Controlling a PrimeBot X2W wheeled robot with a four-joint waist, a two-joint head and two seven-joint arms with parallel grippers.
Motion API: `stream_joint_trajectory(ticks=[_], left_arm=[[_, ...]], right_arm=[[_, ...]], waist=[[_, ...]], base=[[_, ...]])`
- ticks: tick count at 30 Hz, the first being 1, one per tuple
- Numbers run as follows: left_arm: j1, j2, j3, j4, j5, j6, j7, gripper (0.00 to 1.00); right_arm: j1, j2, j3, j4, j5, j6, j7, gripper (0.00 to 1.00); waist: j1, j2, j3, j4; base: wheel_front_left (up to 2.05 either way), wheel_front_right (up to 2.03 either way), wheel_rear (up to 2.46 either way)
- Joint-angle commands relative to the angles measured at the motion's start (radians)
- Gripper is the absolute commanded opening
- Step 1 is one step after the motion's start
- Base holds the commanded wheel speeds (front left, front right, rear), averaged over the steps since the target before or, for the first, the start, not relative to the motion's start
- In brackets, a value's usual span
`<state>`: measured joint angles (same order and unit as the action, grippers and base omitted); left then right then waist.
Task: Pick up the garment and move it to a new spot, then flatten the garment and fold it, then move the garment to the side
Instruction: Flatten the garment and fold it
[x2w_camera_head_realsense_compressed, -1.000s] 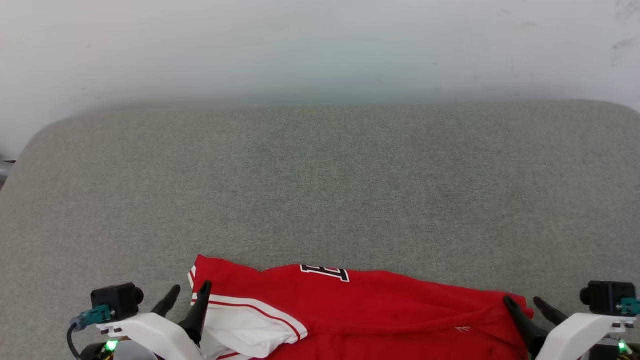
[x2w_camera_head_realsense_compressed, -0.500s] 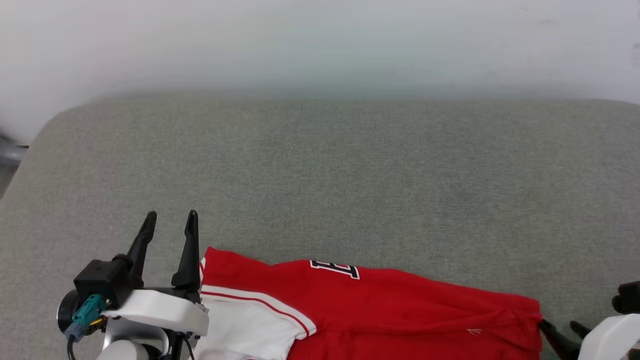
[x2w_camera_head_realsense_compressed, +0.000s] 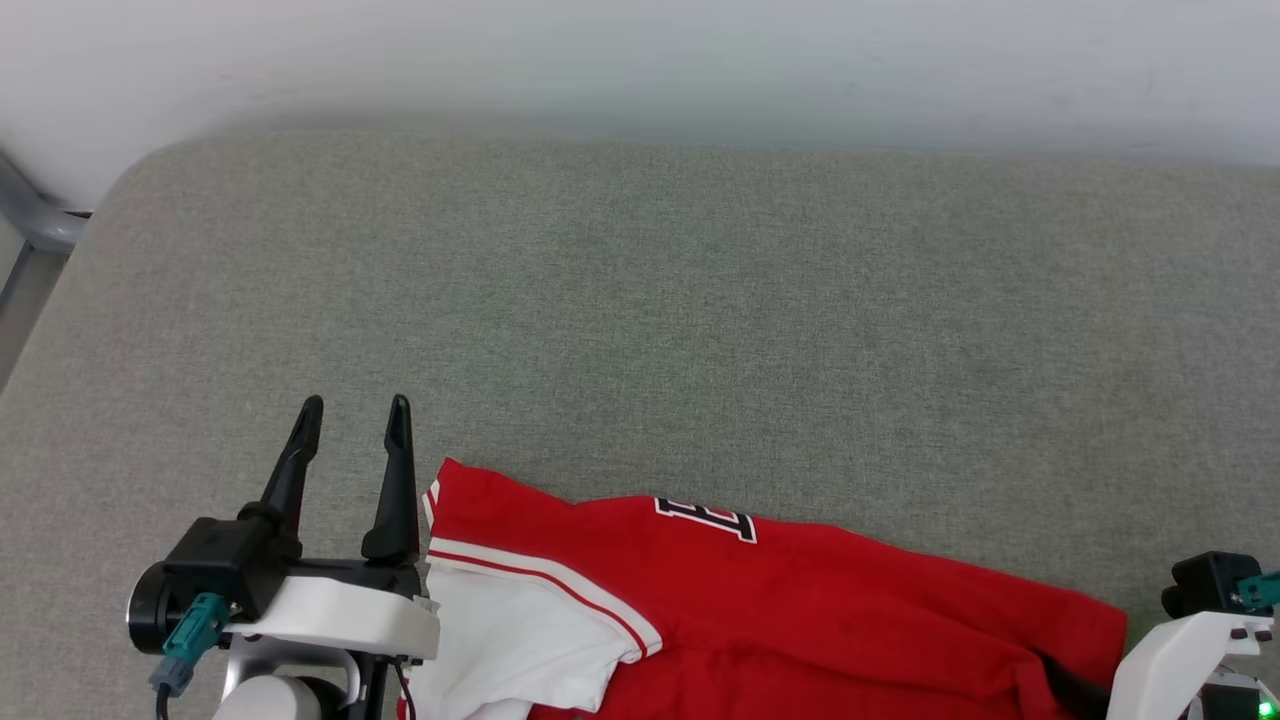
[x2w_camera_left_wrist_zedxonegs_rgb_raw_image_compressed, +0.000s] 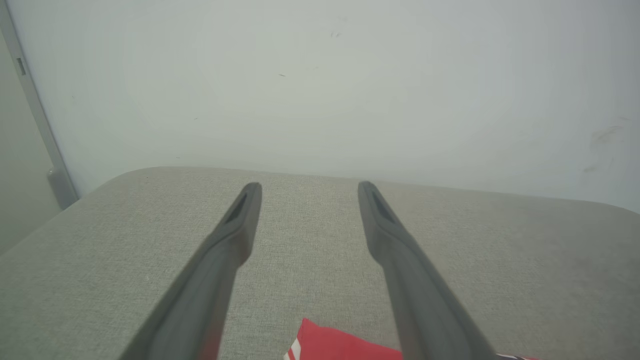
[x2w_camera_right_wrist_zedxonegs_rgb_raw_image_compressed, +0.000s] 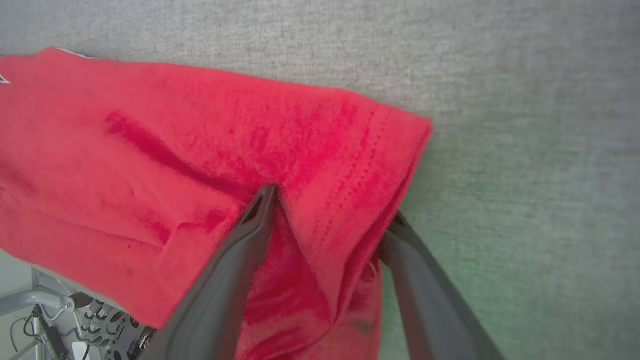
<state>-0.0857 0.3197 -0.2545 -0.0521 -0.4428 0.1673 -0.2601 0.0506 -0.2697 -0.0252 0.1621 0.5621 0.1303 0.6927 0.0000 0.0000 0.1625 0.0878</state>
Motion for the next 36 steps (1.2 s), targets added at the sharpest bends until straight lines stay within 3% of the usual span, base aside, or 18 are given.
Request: stream_joint_trajectory(ticks=[1, 2, 17, 27, 30, 36], left_arm=[[0.009, -0.003, 0.000, 0.003, 0.007, -0.003, -0.007, 1.00], [0.009, -0.004, 0.003, 0.003, 0.013, -0.009, -0.007, 1.00], [0.067, 0.020, 0.000, 0.038, 0.037, -0.004, 0.015, 1.00], [0.090, 0.022, -0.006, 0.031, 0.034, 0.013, 0.022, 1.00], [0.094, 0.024, -0.009, 0.035, 0.038, 0.017, 0.021, 1.00], [0.090, 0.021, -0.016, 0.034, 0.041, 0.019, 0.020, 1.00]], right_arm=[[0.027, 0.033, 0.040, 0.042, 0.009, 0.000, 0.029, 0.27], [0.028, 0.036, 0.044, 0.043, 0.012, 0.001, 0.027, 0.00], [-0.058, -0.047, -0.010, -0.052, 0.023, 0.000, 0.001, 0.00], [-0.088, -0.098, -0.230, 0.004, 0.017, 0.000, 0.072, 0.00], [-0.090, -0.075, -0.289, 0.019, 0.029, 0.000, 0.106, 0.00], [-0.116, 0.085, -0.372, 0.013, 0.226, 0.000, 0.258, 0.00]], waist=[[0.0000, 0.0000, 0.001, 0.001], [0.0000, 0.0000, 0.001, 0.001], [0.0000, 0.0000, -0.105, -0.068], [0.0000, 0.0000, -0.136, -0.097], [0.0000, 0.0000, -0.142, -0.098], [0.0000, 0.0000, -0.148, -0.089]], base=[[0.00, 0.00, 0.00], [0.00, 0.00, 0.00], [0.00, 0.00, 0.00], [0.00, 0.00, 0.00], [0.00, 0.00, 0.00], [0.00, 0.00, 0.00]])
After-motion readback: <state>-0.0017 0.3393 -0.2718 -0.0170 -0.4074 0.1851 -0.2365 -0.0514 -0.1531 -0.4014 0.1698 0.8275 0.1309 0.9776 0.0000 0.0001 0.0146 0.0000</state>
